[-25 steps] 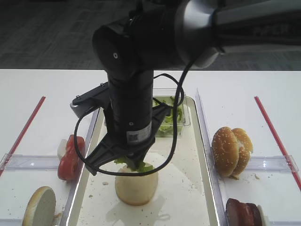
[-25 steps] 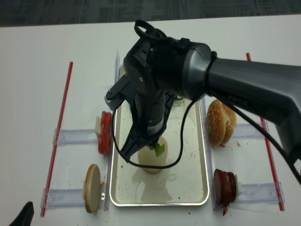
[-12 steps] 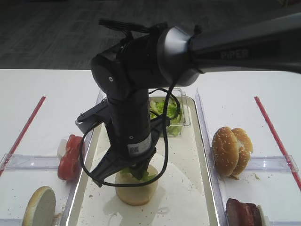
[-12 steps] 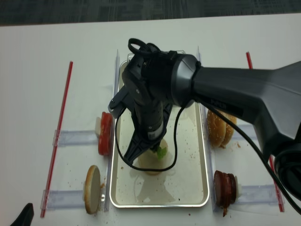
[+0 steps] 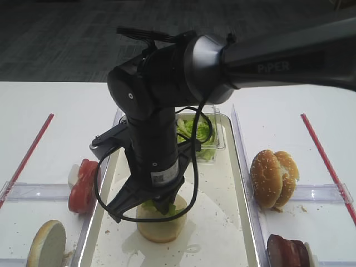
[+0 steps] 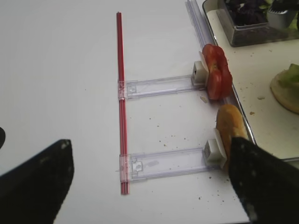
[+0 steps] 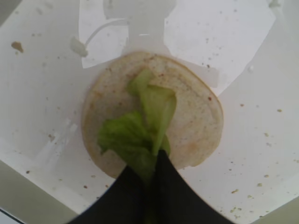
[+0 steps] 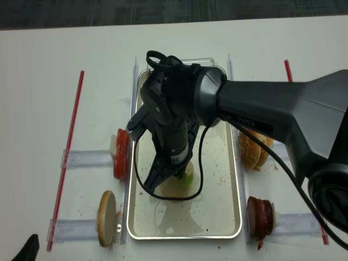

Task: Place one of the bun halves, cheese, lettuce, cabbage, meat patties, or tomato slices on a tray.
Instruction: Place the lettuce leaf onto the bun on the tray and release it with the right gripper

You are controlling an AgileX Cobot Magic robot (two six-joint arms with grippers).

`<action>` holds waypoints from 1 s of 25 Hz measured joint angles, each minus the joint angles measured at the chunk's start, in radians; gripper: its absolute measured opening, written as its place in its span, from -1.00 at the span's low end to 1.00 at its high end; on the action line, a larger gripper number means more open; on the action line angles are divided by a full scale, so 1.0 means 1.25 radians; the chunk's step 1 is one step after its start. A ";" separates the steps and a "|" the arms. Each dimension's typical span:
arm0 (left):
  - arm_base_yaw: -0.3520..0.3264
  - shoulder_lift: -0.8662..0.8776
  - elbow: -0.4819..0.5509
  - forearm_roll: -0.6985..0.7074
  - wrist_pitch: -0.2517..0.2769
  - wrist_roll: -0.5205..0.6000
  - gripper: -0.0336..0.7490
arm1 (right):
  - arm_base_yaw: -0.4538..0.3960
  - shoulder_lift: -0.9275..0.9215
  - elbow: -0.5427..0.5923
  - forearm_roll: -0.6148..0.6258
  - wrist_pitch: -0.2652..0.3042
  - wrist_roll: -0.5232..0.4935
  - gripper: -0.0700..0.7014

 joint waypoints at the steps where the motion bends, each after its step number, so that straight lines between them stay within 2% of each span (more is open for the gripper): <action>1: 0.000 0.000 0.000 0.000 0.000 0.000 0.66 | 0.000 0.000 0.000 0.002 0.000 0.000 -0.66; 9: 0.000 0.000 0.000 0.000 0.000 0.000 0.66 | 0.000 0.015 0.000 0.019 0.003 0.000 -0.65; 12: 0.000 0.000 0.000 0.000 0.000 0.000 0.66 | 0.000 0.015 0.000 0.019 -0.001 0.000 -0.54; 17: 0.000 0.000 0.000 0.000 0.000 0.000 0.66 | 0.000 0.015 0.000 0.017 -0.009 0.000 -0.15; 25: 0.000 0.000 0.000 0.000 0.000 0.000 0.66 | 0.000 0.015 0.000 0.016 -0.021 0.000 0.72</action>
